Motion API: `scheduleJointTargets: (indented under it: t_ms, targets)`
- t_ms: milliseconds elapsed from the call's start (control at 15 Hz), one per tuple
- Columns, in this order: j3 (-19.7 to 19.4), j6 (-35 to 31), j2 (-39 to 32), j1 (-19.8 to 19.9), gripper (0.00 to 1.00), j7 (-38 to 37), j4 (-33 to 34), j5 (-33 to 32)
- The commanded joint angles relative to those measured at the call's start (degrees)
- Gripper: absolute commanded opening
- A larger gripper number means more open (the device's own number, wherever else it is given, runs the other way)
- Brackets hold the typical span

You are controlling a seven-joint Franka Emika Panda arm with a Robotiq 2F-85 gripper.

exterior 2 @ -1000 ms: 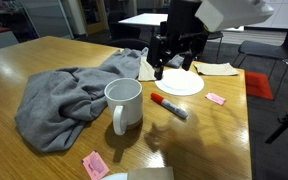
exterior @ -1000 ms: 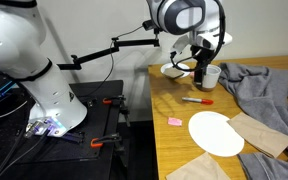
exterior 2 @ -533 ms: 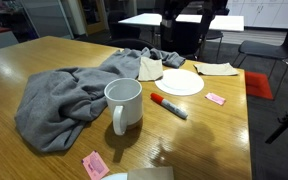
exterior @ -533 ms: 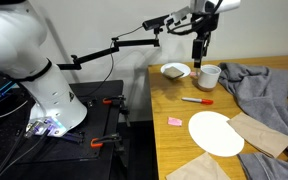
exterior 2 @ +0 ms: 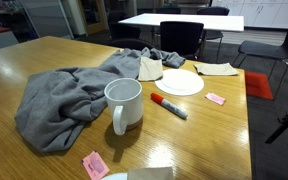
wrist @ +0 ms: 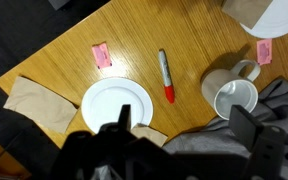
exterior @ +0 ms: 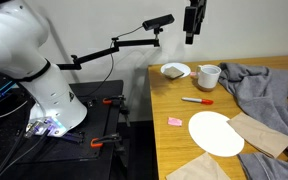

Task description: Pick up the pen from the mug cup and put it on the table.

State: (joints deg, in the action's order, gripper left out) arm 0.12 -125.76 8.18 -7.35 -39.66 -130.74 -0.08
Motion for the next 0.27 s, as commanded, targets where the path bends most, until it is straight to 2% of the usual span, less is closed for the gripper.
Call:
scheduleJointTargets:
  t_ms: [0,200]
  targets:
    - [2.14,0.90,0.34,2.30,1.00,0.96,0.28,0.97]
    - [2.13,1.36,0.46,2.51,1.00,1.55,0.51,1.36]
